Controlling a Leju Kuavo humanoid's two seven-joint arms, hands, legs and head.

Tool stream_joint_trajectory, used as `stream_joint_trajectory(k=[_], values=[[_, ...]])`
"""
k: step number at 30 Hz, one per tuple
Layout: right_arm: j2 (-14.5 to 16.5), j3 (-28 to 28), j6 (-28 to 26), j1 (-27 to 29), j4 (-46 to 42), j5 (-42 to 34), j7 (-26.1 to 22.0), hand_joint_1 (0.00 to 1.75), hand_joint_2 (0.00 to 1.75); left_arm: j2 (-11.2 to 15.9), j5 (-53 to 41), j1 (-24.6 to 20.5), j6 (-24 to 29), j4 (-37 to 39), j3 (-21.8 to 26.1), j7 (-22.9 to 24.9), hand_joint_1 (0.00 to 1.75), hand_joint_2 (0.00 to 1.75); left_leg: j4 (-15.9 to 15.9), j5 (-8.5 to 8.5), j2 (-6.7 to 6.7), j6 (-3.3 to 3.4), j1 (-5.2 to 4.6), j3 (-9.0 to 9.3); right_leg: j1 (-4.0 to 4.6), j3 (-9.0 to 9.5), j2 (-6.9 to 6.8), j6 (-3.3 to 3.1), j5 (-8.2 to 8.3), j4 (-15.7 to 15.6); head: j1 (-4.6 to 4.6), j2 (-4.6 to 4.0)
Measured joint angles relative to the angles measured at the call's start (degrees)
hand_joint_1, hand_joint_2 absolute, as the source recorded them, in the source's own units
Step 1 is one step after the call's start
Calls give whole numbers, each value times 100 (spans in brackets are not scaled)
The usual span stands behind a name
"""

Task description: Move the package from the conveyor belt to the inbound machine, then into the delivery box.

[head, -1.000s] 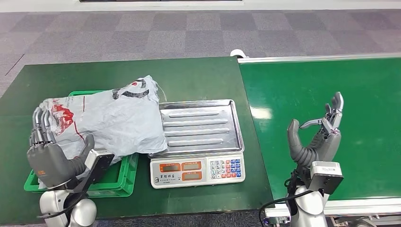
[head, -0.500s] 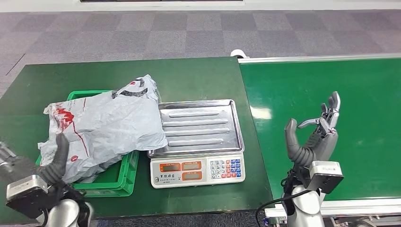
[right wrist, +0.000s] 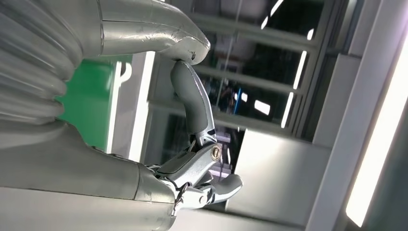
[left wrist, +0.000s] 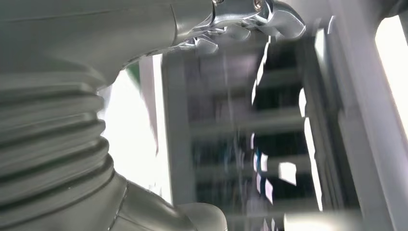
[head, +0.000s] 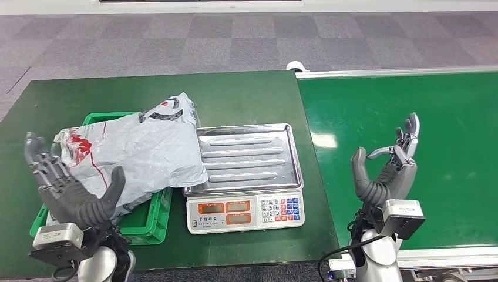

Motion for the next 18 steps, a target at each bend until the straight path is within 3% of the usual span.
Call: stream_joint_trajectory(k=[3, 6, 10, 12, 18], values=[[0, 21, 407, -108, 119, -199, 0, 0, 175, 6, 41, -38, -812, 302, -385, 107, 0, 175, 0, 0, 1, 0, 0, 0, -1, 0, 1, 1, 1, 0, 2, 0], [2, 45, 967, -221, 326, -518, 59, 0, 175, -11, 38, -149, -1207, 753, -797, 239, 0, 175, 0, 0, 1, 1, -1, 1, -3, 3, 0, 2, 2, -1, 2, 0], [7, 145, 2506, -372, 957, -1004, 507, 0, 175, -117, 440, -300, -1661, 1542, -1149, 524, 0, 175, 0, 0, 1, 1, -2, 2, -2, 3, 1, 4, 4, -1, 2, 0], [8, 247, 3022, -430, 1380, -996, 606, 0, 175, -174, 619, -362, -1741, 1953, -1227, 603, 0, 175, 0, 1, 0, 0, -1, 2, 0, 3, 0, 3, 4, 0, 1, 0], [17, 507, 3138, -445, 2038, -706, 516, 0, 175, -220, 725, -436, -1790, 2596, -1258, 685, 0, 175, 0, -1, -1, -2, -1, -2, 4, -2, 0, -2, -1, 1, 0, 0]])
